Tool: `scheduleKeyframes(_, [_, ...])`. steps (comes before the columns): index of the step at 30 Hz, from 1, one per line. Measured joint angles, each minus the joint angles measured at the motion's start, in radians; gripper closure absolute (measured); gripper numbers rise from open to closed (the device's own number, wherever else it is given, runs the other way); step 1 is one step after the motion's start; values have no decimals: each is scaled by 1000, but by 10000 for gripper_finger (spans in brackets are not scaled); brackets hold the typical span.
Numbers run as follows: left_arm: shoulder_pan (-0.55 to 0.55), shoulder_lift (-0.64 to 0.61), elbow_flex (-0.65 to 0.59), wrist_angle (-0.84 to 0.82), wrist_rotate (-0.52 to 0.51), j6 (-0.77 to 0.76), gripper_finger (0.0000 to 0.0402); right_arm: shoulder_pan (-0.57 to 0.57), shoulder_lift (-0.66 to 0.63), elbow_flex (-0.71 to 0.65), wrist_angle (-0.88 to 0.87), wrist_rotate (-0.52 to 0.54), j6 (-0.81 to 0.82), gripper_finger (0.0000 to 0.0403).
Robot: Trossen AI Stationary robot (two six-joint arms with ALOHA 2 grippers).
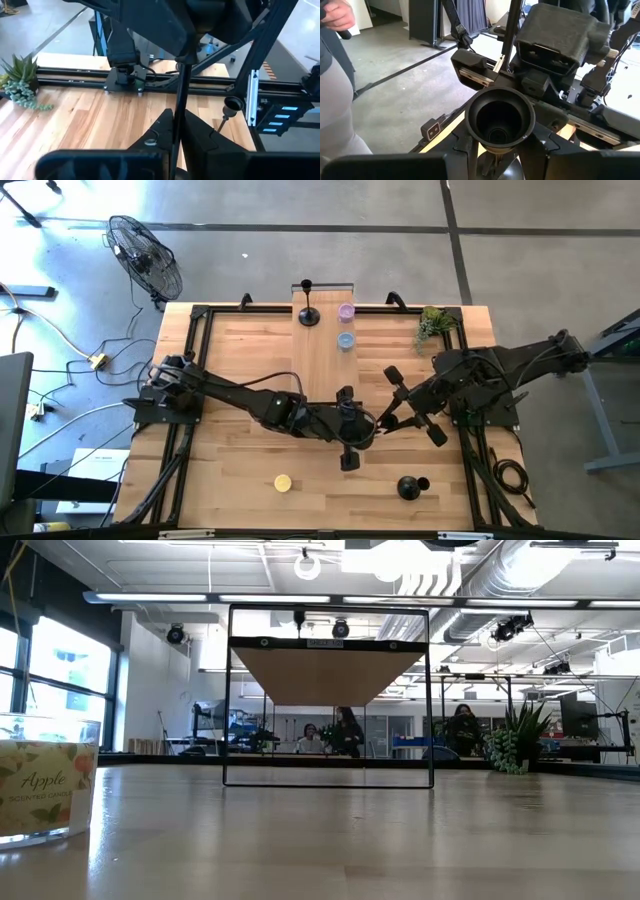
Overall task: Pick & Place candle stick holders
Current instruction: Put the left black candle holder on the shelf
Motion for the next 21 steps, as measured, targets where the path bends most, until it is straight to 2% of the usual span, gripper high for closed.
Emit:
scheduleKeyframes(8, [0,-1,0,-4,-10,-4,392,1,0,0,0,39,47,307])
scheduleKeyframes(16, [2,-1,0,-5,-28,-10,394,1,-19,0,17,52,95,157])
scheduleKeyframes(21, [1,-1,0,-9,-46,-8,394,1,-83,0,42,86,95,124])
